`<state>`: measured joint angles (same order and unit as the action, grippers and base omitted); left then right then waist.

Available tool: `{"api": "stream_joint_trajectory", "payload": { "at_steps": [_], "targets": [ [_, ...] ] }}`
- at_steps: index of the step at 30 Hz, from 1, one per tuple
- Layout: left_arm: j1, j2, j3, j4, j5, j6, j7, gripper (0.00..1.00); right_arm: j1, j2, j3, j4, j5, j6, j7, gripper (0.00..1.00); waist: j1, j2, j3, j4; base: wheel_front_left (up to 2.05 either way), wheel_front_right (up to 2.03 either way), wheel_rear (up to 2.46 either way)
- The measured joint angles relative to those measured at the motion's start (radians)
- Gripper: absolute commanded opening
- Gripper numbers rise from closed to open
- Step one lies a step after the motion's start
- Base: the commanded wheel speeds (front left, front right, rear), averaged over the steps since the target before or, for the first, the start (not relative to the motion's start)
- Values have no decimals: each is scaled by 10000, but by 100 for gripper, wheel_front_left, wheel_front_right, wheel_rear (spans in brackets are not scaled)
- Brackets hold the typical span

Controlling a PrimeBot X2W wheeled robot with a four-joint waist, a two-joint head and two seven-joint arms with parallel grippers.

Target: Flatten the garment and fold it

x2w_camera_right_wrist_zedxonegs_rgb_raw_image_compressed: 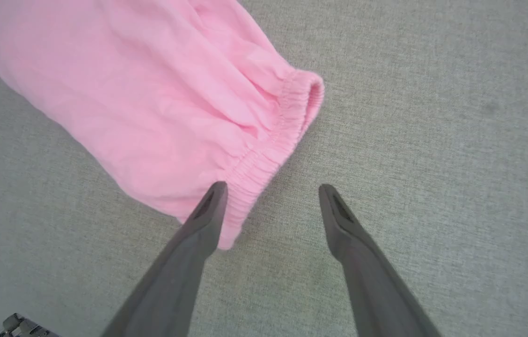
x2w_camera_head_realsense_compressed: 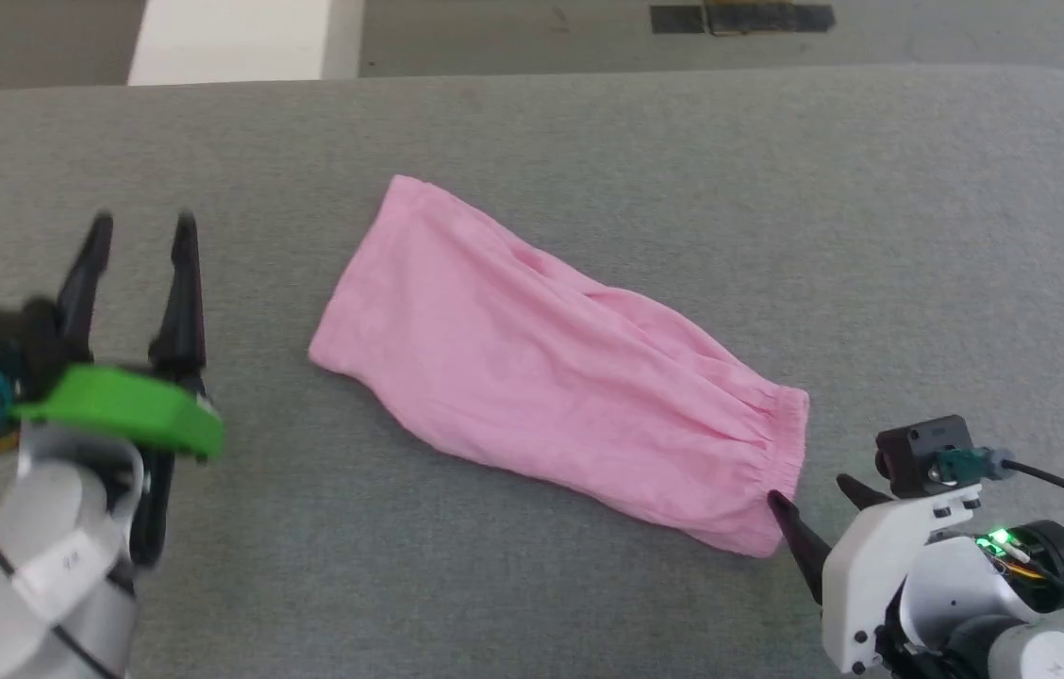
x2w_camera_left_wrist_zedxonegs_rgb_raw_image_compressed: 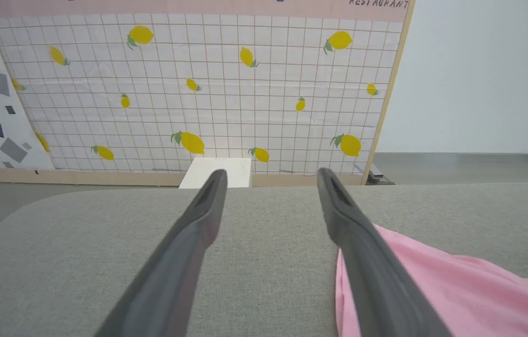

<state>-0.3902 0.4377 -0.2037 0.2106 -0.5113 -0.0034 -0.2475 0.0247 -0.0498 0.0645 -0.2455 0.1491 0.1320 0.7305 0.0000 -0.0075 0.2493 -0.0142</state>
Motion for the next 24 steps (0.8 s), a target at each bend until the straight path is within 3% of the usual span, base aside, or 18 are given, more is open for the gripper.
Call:
{"api": "stream_joint_trajectory", "payload": {
  "at_steps": [8, 17, 18, 19, 24],
  "targets": [
    [2218, -470, 522, -1106, -65, 483, -67, 100, -908, -4, -17, 1515, -464, 0, 420, 100, 0, 0, -225, 615, 0, 0, 0],
    [2663, -861, 541, -1377, -38, 391, -94, 100, -1677, 0, -56, 3448, -686, 0, 483, 100, 0, 0, -280, 948, 0, 0, 0],
    [2663, -865, 533, -1388, -15, 382, -94, 100, -1728, -2, -50, 3509, -685, 0, 481, 19, 0, 0, -282, 956, 0, 0, 0],
    [2663, -863, 529, -1390, -2, 378, -94, 100, -1781, -2, -17, 3572, -694, 0, 458, 1, 0, 0, -283, 957, 0, 0, 0],
    [2622, -790, 353, -1338, -4, 219, 221, 100, -1964, 15, 136, 3724, -685, 2, 221, 0, 0, 0, -306, 858, 0, 0, 0]
  ]
}}
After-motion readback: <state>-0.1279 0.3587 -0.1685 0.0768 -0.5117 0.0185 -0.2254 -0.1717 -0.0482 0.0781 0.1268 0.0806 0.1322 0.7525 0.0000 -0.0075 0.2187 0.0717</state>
